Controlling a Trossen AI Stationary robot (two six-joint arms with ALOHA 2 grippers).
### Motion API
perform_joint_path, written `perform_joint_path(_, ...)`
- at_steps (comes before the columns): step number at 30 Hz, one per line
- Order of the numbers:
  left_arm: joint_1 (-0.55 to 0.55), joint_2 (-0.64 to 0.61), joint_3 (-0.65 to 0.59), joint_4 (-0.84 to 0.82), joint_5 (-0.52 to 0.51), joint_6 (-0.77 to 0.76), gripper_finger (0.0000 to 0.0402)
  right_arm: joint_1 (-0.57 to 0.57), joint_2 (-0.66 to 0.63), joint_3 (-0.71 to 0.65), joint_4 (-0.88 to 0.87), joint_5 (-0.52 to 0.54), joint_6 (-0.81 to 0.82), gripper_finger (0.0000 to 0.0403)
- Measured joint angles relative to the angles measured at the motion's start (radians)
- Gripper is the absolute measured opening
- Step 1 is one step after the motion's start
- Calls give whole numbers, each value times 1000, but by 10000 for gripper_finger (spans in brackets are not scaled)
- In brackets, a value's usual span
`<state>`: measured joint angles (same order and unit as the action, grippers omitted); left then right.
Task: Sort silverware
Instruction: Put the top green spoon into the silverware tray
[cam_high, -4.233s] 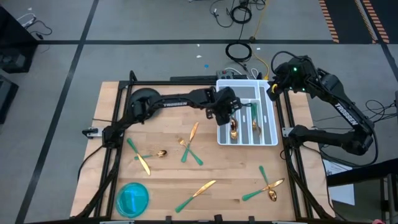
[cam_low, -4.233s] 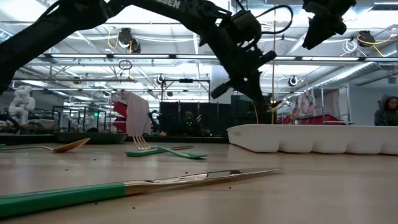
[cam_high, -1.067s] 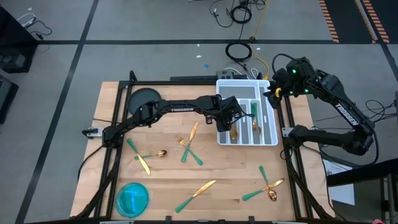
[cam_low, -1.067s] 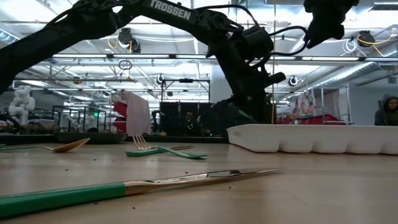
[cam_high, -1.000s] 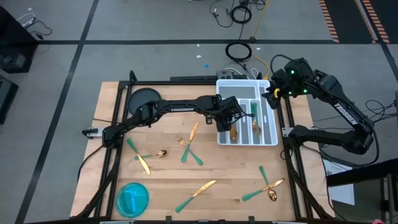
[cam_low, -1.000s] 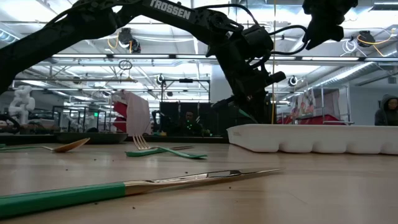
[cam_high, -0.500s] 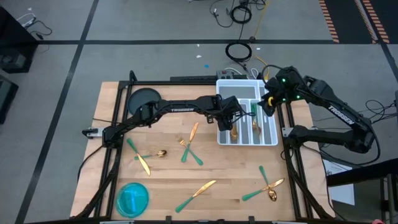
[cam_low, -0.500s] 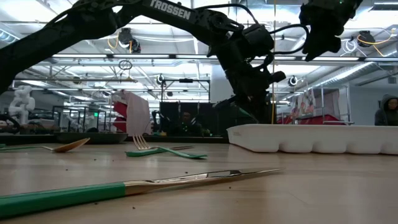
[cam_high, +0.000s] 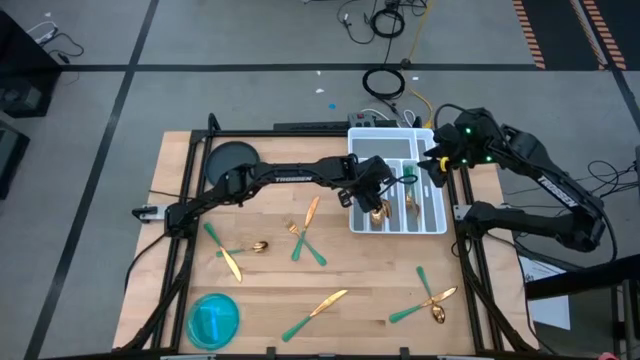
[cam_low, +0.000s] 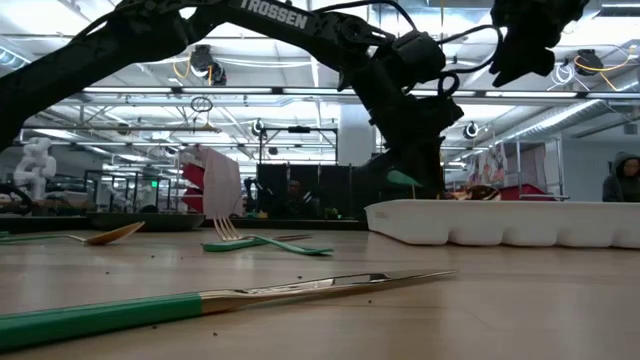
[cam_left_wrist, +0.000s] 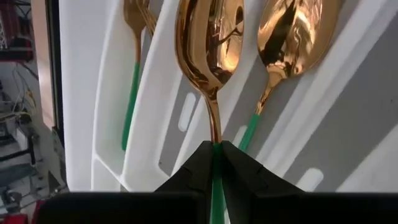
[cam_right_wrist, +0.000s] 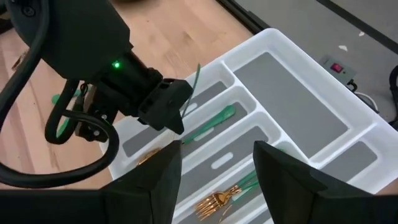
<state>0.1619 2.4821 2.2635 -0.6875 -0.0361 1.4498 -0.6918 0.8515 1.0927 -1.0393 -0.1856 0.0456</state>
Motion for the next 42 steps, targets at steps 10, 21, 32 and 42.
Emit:
perform_joint_path(10,2,0,0,-66,-156,71,30,0,-5,0,0,1,6,192)
perform_joint_path(21,-5,0,-1,-160,-126,313,28,0,-4,0,3,1,6,192)
perform_joint_path(32,-28,0,-1,-72,-94,233,28,0,-4,0,3,1,-2,192)
perform_joint_path(42,-33,1,-1,-81,-175,210,40,0,-4,0,2,1,-25,192)
